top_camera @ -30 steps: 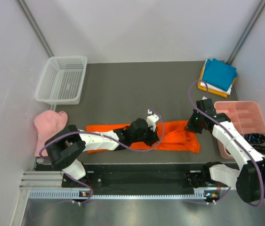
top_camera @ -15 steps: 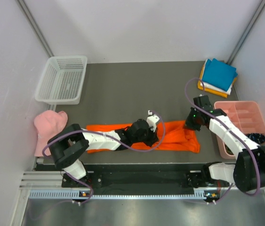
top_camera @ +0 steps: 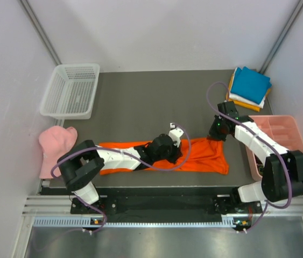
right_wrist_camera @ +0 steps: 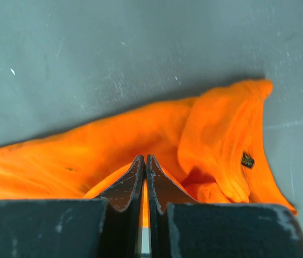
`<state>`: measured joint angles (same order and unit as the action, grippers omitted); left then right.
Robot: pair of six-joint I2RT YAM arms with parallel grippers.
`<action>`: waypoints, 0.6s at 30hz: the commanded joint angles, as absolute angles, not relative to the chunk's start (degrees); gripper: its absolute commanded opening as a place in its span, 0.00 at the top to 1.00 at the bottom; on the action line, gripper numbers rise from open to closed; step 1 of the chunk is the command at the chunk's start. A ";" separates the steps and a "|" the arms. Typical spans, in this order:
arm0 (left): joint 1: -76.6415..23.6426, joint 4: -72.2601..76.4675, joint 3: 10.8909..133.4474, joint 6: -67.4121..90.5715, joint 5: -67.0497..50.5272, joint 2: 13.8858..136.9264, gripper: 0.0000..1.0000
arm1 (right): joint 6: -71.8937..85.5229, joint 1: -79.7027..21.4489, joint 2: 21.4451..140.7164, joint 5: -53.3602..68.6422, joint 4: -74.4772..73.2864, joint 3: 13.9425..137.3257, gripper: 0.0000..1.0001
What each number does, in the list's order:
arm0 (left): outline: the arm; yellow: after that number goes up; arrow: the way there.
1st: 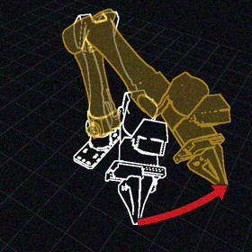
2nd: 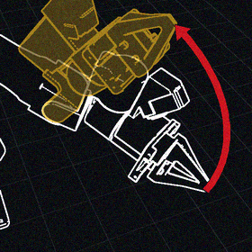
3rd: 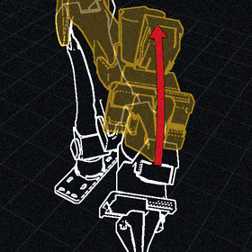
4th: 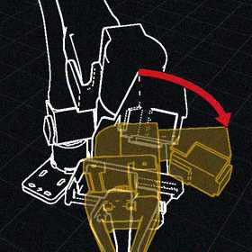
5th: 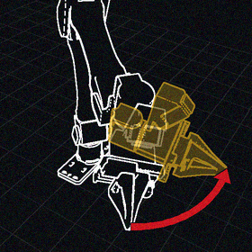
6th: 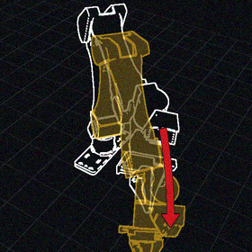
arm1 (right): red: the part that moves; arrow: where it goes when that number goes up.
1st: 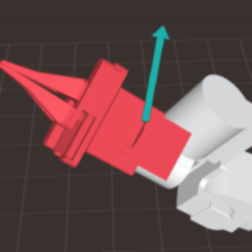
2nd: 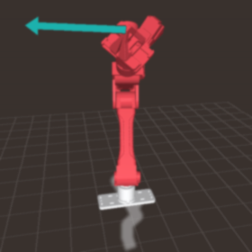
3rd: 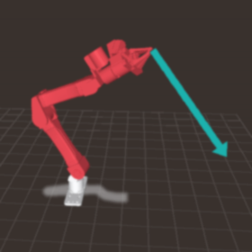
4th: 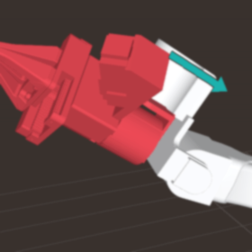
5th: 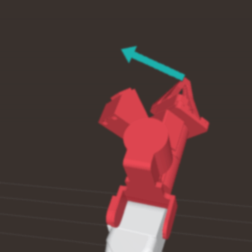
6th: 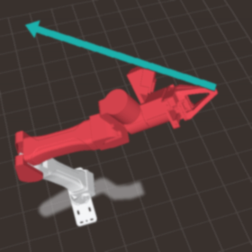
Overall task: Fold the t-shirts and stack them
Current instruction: Fold the other side of the tshirt into a rectangle
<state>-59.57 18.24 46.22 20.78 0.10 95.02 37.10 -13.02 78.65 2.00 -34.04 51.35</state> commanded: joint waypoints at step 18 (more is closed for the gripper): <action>-59.59 18.19 47.90 20.65 9.40 96.68 1.00 | 34.63 -13.71 86.48 1.41 -29.71 59.15 1.00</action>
<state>-59.57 17.91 46.50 20.80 8.47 96.33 35.59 -13.02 85.43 2.20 -32.10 56.07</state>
